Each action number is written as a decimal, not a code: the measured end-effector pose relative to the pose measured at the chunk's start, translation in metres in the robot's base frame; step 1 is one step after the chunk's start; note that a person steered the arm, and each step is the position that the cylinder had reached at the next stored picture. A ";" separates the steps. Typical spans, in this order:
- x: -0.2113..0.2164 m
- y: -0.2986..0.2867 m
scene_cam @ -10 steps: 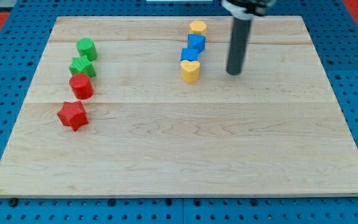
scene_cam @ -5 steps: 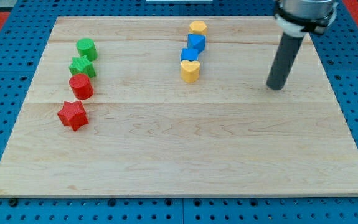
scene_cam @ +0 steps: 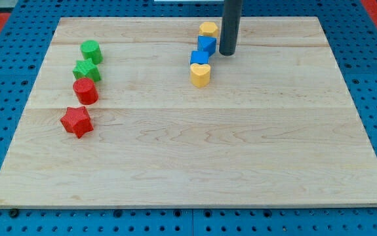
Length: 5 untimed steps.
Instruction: Slide the blue triangle left a bit
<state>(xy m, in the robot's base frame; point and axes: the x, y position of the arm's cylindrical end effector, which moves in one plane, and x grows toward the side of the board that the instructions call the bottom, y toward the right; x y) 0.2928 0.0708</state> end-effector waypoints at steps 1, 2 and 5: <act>-0.002 0.000; -0.005 -0.015; -0.011 0.047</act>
